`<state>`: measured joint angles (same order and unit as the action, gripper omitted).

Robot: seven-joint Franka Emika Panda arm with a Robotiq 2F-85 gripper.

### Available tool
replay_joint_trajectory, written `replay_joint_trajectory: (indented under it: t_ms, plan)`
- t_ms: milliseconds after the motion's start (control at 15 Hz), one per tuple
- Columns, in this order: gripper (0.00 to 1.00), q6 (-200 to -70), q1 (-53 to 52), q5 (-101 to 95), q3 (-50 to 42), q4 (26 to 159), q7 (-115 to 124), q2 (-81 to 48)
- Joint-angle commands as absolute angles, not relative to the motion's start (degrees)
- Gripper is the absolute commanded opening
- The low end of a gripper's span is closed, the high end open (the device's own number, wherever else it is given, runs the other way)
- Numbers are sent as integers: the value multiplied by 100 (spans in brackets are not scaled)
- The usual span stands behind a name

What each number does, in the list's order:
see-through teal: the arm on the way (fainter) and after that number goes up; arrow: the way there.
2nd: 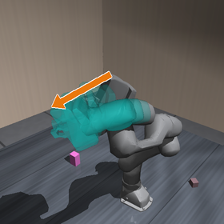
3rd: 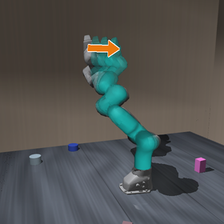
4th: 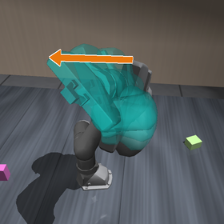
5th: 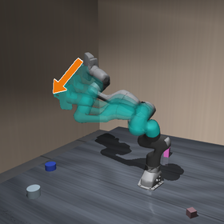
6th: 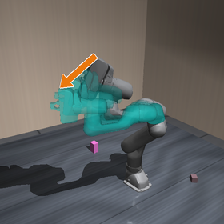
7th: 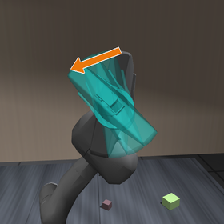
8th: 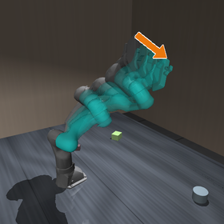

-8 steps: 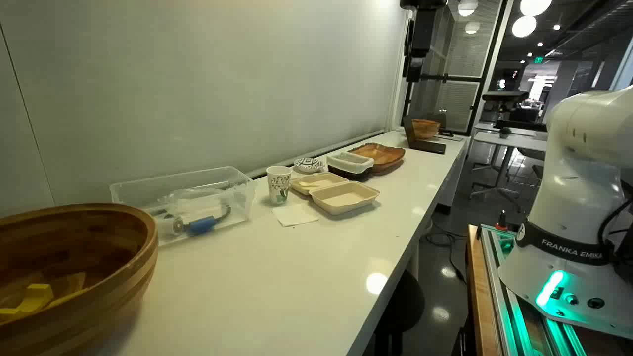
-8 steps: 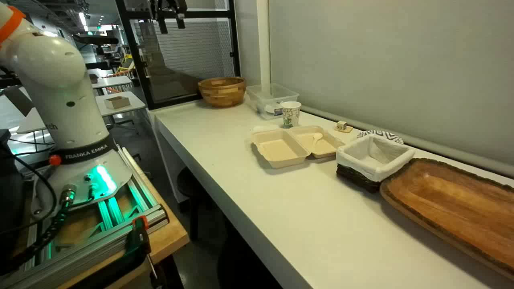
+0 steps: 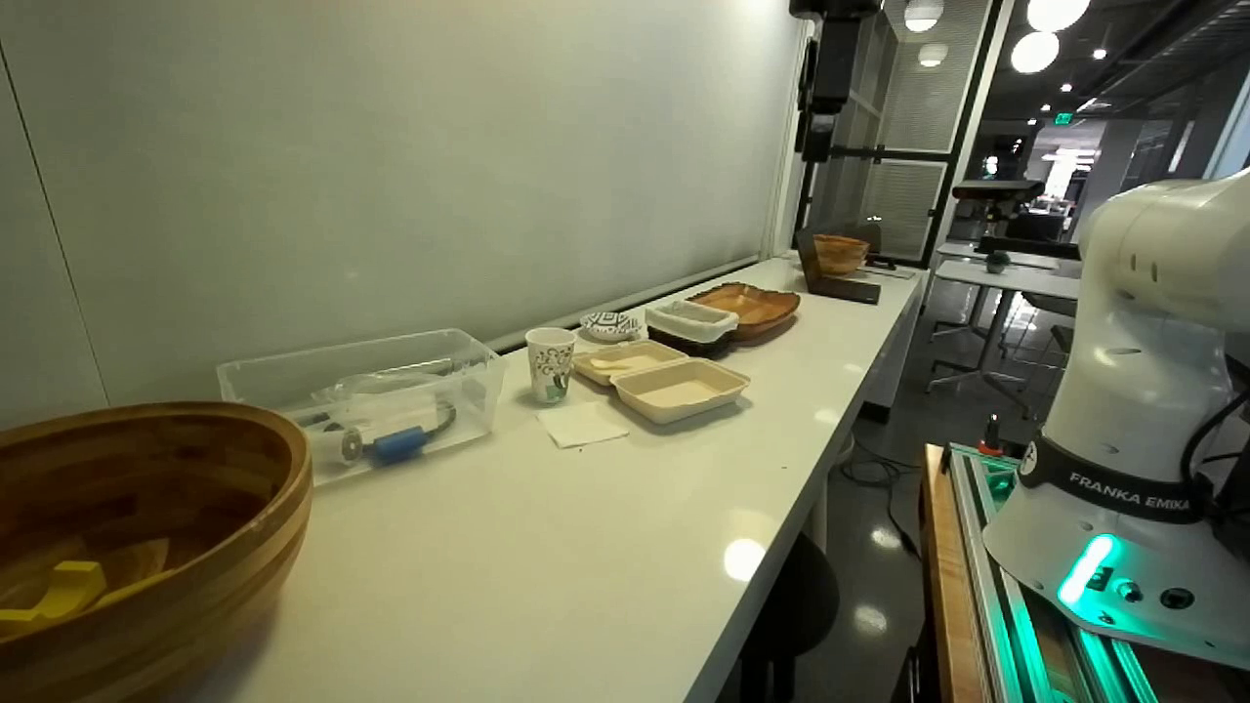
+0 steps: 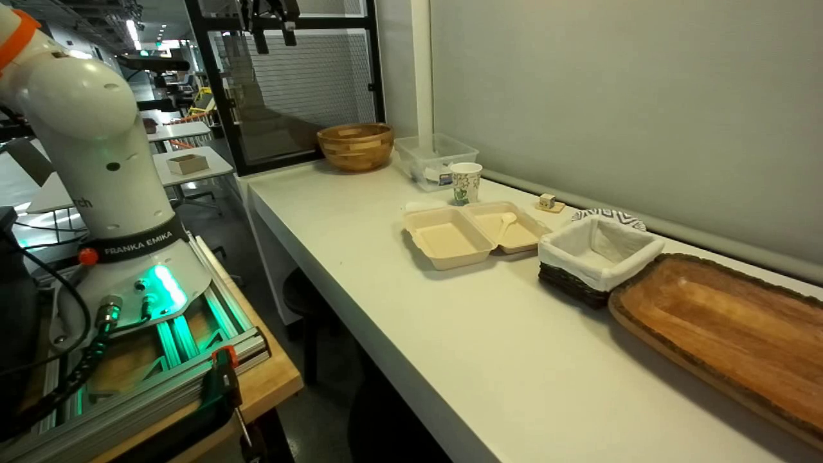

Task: Pick up the spoon from the bowl and put it in the cup

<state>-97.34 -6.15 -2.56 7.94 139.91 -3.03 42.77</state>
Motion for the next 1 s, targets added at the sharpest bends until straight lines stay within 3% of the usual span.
replay_joint_trajectory:
  t_ms: [0, 533, 933]
  plan:
    - [100, -9978, -585, -285, 524, 13909, -369, 4054]
    - [100, -11973, -344, 77, -1166, 13601, -2035, 2554]
    - [100, -12710, -22, 64, -1524, 12730, -2988, 752]
